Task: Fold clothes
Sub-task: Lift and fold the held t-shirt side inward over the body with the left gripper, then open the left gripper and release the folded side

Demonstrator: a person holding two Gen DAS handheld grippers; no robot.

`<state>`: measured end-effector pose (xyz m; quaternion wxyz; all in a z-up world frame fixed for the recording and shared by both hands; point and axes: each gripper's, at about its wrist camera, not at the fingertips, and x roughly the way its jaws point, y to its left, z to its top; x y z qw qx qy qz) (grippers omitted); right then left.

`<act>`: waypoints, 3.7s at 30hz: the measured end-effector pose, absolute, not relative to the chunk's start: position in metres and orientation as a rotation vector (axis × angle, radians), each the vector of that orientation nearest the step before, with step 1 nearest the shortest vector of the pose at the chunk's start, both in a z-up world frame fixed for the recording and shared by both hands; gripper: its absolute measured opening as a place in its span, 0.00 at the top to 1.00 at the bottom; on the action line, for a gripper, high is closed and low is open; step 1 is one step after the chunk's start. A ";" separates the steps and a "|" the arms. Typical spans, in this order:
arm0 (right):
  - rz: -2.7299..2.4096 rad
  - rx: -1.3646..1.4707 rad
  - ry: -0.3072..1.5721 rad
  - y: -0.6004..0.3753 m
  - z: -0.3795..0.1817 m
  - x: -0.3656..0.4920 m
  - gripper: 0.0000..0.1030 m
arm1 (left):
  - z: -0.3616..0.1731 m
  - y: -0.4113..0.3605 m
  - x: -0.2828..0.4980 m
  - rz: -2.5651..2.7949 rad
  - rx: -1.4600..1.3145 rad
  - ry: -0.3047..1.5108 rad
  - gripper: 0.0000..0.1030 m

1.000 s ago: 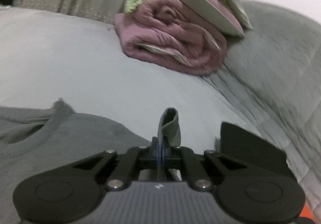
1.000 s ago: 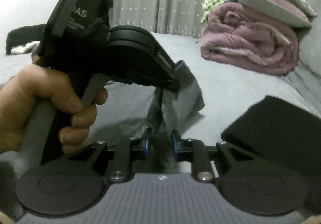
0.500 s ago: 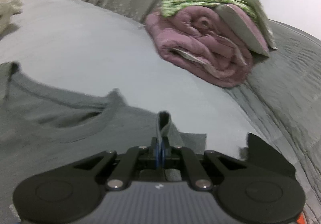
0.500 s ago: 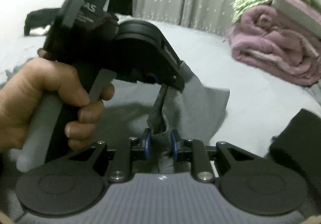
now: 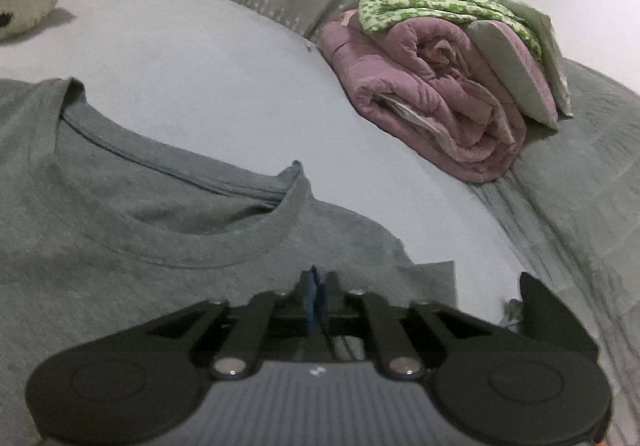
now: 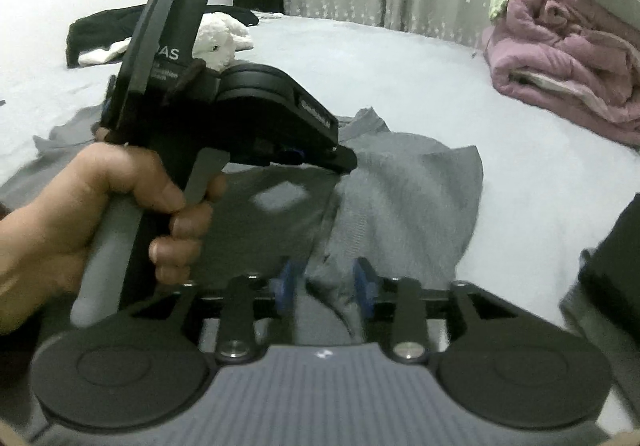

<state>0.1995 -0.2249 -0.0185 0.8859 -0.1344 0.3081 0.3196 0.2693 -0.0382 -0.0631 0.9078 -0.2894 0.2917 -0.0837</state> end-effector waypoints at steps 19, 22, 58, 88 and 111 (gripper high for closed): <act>0.479 -0.628 0.624 -0.186 -0.024 0.186 0.84 | -0.061 -0.054 0.277 -0.236 -0.503 0.564 0.98; 0.457 -0.577 0.632 -0.190 -0.020 0.185 0.88 | -0.058 -0.049 0.274 -0.242 -0.537 0.526 0.99; 0.641 -0.219 0.728 -0.148 0.008 0.192 0.55 | -0.041 0.034 0.279 -0.056 -0.629 0.590 0.99; 0.502 -0.221 0.743 -0.192 -0.001 0.175 0.42 | -0.018 0.040 0.266 0.021 -0.338 0.727 0.99; 0.644 -0.435 0.690 -0.163 -0.002 0.135 0.72 | -0.022 0.038 0.269 0.120 -0.240 0.759 0.98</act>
